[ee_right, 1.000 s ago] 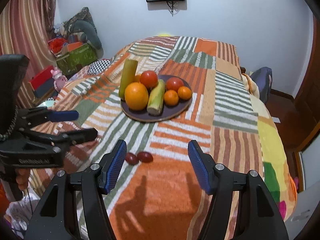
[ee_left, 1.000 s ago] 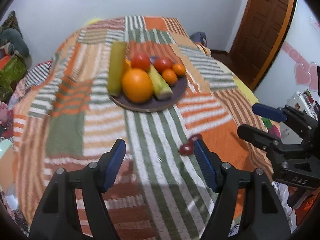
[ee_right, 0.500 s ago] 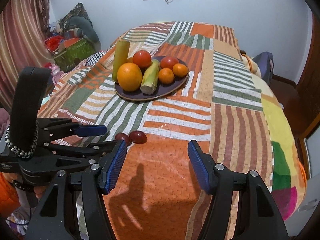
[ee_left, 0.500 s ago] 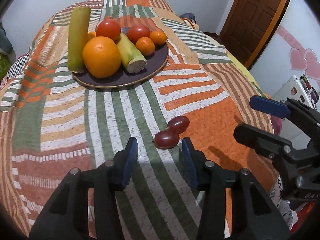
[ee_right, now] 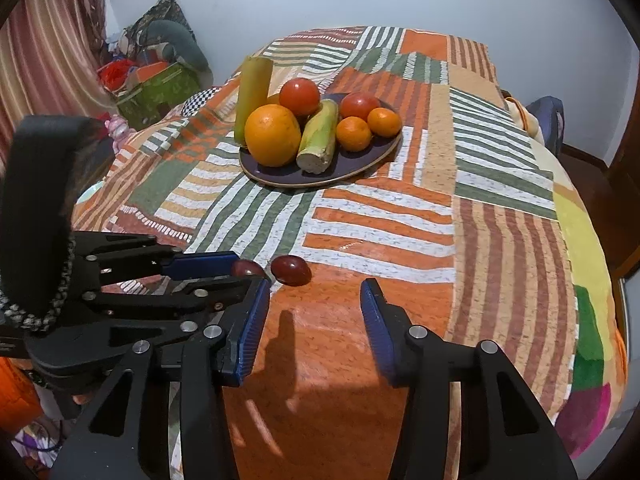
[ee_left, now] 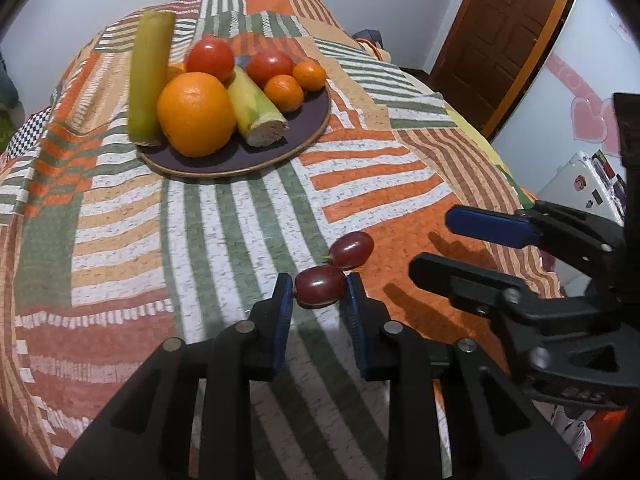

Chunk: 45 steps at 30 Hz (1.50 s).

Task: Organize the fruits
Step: 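Grasp a dark red date with the left tool while the right tool grasps the other date, then lower both held dates onto the plate rim with both tools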

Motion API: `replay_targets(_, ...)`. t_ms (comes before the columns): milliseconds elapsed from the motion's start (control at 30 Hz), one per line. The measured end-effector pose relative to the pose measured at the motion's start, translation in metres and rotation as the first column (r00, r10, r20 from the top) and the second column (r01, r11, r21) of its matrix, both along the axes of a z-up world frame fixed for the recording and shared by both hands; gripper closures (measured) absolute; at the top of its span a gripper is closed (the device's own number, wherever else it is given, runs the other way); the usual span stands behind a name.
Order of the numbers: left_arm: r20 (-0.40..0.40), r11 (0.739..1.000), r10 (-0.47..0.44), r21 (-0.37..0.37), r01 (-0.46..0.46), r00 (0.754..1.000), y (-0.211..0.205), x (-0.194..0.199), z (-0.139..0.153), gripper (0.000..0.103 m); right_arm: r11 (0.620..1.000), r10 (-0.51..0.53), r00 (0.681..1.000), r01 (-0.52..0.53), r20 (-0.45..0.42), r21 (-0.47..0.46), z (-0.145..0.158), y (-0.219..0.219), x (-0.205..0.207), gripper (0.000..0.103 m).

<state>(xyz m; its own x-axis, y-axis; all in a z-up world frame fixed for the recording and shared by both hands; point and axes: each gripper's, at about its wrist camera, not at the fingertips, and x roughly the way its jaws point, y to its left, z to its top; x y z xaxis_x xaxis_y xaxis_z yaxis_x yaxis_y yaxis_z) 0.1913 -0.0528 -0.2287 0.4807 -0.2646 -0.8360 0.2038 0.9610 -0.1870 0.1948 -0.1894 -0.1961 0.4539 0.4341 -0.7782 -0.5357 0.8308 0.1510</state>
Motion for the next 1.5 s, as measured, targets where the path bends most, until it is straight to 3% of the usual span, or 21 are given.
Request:
replay_targets(333,0.039,0.996,0.087,-0.005,-0.086,0.995,0.042,-0.007,0.018,0.076,0.999,0.029,0.999,-0.03,-0.042,-0.025,-0.016,0.026,0.015,0.065)
replay_targets(567,0.04,0.995,0.099,-0.004,-0.099,0.994,0.049,-0.006,0.017,0.076,0.996,0.038,0.998,-0.042,-0.053,-0.075,-0.027,0.039,0.019,0.078)
replay_targets(1033,0.075,0.995,0.097,-0.012,-0.096,0.992,0.044,0.011,0.03,0.076,0.998,0.044,0.999,-0.044,-0.004,-0.042,-0.005,0.034,0.024,0.079)
replay_targets(1500,0.071,0.995,0.096,-0.022,-0.095,0.993,0.041,0.064,0.032,0.076,1.0,0.014,0.998,-0.012,0.065,-0.026,0.017,0.034,0.066,0.079)
